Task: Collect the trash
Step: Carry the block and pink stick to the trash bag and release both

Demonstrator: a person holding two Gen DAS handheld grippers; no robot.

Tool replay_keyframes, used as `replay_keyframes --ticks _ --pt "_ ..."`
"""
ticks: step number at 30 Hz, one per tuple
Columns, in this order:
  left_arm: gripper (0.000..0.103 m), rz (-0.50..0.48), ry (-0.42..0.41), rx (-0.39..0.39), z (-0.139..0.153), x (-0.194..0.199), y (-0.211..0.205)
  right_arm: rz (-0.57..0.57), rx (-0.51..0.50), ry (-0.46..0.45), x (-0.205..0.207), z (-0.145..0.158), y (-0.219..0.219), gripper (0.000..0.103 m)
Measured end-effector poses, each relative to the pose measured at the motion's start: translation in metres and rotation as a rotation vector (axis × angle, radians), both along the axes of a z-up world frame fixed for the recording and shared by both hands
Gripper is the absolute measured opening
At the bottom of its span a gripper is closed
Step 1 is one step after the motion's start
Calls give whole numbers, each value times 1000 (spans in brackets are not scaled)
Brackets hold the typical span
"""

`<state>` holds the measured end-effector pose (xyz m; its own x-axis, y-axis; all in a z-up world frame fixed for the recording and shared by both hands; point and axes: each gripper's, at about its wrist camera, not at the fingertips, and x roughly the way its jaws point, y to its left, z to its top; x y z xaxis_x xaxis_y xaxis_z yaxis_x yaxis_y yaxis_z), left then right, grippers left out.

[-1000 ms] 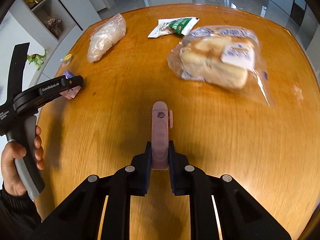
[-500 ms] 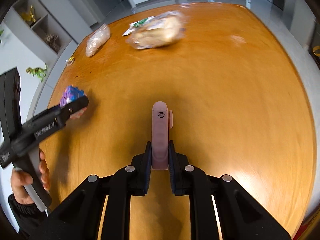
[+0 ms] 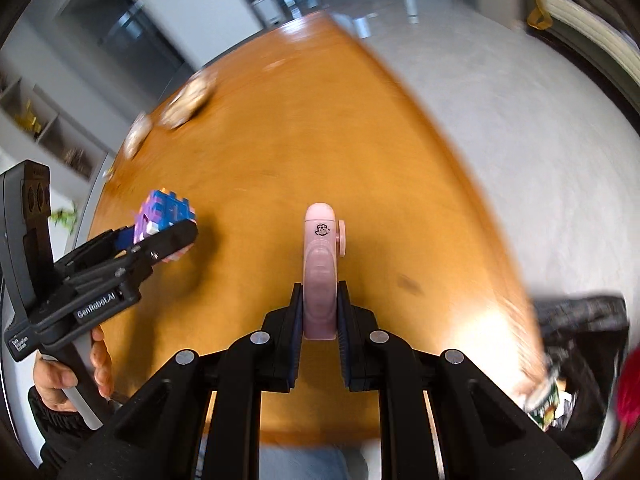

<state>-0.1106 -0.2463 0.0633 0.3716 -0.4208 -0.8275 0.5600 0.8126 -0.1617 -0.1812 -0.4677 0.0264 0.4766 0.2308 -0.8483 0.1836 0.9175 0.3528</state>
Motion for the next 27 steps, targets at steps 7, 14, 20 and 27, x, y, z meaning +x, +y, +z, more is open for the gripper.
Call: replay_keyframes --ticks 7,14,20,27 --pt "55 -274 12 8 -11 -70 -110 -259 9 3 -112 -10 -90 17" --pt "55 -514 21 54 -22 -140 -211 -513 19 50 -215 -28 -165 17" --pt "56 -668 20 115 -35 -200 -278 -669 -4 119 -272 -45 -206 17" --pt "97 -686 -74 158 -32 -231 -320 -826 -105 154 -310 -45 -234 62"
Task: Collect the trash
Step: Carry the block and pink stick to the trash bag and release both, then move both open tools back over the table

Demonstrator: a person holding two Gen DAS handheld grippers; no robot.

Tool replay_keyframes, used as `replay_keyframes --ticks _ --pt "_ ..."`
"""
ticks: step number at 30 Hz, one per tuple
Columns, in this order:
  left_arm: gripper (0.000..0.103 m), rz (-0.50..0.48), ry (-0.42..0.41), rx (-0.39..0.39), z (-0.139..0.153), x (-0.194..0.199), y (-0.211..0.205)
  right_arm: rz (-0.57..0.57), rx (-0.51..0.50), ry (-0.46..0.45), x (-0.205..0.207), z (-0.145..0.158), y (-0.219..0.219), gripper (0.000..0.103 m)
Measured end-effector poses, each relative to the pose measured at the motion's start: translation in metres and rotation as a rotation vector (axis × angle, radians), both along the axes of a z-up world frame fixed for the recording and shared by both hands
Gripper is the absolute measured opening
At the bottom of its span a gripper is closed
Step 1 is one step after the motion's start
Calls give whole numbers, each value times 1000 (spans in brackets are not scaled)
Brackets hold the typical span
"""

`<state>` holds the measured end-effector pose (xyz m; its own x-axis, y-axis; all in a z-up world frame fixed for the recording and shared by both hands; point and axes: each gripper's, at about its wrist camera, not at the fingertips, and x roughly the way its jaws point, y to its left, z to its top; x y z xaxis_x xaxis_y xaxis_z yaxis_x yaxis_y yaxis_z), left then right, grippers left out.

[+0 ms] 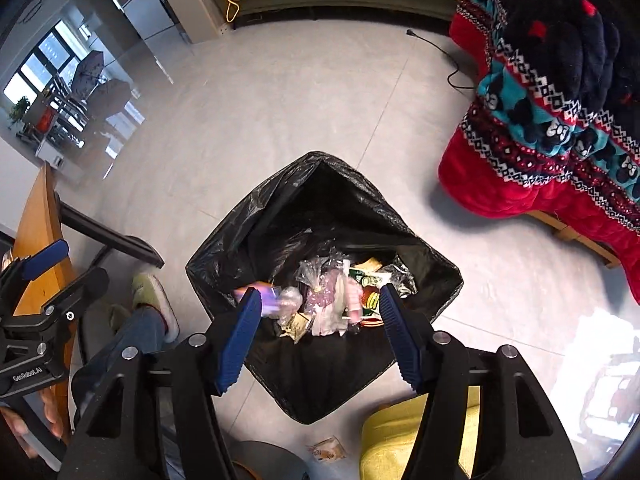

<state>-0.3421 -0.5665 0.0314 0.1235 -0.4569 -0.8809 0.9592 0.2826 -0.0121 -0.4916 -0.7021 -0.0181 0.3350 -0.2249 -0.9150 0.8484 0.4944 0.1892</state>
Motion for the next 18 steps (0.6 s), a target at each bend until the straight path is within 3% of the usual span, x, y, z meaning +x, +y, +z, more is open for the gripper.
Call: replay_keyframes --ticks 9,18 --pt "97 47 47 -32 11 24 16 55 33 -69 20 12 7 62" --pt "97 149 60 -90 31 69 72 269 17 -111 97 44 63 62"
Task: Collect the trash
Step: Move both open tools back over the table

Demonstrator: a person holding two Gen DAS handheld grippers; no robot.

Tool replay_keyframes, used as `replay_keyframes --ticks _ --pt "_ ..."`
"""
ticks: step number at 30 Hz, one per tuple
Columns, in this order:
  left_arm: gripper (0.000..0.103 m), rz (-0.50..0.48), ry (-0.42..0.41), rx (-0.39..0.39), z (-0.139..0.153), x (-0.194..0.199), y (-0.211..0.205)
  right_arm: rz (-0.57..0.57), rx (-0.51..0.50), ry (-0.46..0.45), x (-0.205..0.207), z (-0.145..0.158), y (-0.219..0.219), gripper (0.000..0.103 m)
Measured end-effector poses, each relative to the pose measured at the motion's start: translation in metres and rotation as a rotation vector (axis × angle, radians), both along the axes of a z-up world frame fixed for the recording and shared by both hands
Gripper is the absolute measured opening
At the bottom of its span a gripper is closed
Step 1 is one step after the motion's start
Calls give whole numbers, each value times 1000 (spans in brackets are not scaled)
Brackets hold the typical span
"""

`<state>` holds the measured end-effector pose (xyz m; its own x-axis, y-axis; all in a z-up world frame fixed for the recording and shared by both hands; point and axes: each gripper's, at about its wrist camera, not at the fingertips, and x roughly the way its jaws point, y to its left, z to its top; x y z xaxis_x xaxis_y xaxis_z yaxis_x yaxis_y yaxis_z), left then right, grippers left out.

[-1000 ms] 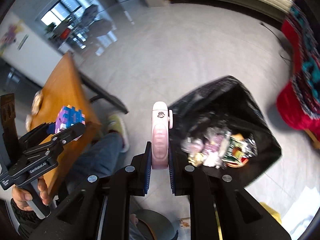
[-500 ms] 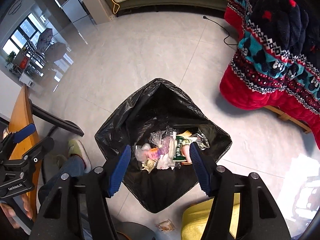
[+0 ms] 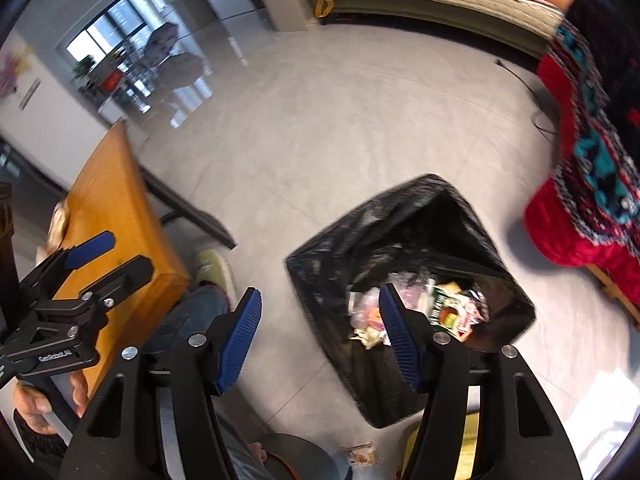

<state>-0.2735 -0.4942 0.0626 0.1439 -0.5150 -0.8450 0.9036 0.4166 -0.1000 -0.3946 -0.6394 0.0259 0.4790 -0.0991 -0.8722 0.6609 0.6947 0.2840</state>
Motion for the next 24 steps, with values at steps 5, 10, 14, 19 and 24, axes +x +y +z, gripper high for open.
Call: replay_keyframes --ticks 5,10,14,19,24 --pt "97 105 11 -17 7 38 45 145 -3 -3 59 13 42 62" --pt "97 237 -1 -48 19 82 102 288 -3 1 123 23 88 62" --pt "97 360 -3 -67 25 121 153 380 12 7 169 25 121 62" --pt "97 508 -5 -68 24 167 220 511 40 18 233 26 172 68" --pt "97 664 1 -61 21 212 286 643 26 35 295 33 228 70"
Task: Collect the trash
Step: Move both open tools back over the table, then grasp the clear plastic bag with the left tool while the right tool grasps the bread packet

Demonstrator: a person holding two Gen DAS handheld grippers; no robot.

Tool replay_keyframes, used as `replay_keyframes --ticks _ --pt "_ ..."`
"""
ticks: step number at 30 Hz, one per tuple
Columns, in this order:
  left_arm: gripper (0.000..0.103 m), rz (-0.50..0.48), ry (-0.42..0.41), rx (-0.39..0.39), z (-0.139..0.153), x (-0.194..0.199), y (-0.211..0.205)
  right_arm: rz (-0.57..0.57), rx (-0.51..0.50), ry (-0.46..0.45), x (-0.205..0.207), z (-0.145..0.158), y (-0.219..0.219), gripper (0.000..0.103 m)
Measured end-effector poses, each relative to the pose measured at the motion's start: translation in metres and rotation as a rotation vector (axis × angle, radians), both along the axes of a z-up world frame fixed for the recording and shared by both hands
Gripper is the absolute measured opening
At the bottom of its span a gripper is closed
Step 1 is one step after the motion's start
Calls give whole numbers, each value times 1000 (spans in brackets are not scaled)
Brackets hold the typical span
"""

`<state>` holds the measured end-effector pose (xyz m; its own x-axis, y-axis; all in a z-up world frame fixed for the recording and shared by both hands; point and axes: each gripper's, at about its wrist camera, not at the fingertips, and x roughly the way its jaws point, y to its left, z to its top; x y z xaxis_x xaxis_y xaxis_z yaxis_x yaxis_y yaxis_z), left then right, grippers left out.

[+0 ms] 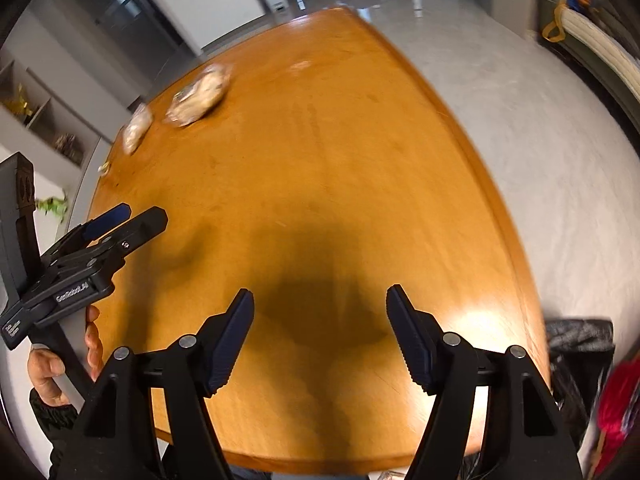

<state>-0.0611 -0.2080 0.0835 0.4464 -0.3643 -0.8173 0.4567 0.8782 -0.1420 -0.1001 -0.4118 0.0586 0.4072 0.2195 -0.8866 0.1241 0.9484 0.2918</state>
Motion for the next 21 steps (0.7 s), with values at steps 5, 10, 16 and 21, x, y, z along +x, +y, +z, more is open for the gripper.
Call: replay_keyframes --ticks 5,10,16,21 --pt "97 137 36 5 -12 45 66 109 0 -1 63 5 53 72" --pt "97 238 67 12 -24 82 113 174 19 20 127 4 91 81" --pt "97 348 86 45 -33 132 162 235 34 56 218 3 135 85" --pt "97 443 71 79 -25 175 199 194 -28 56 281 3 156 86"
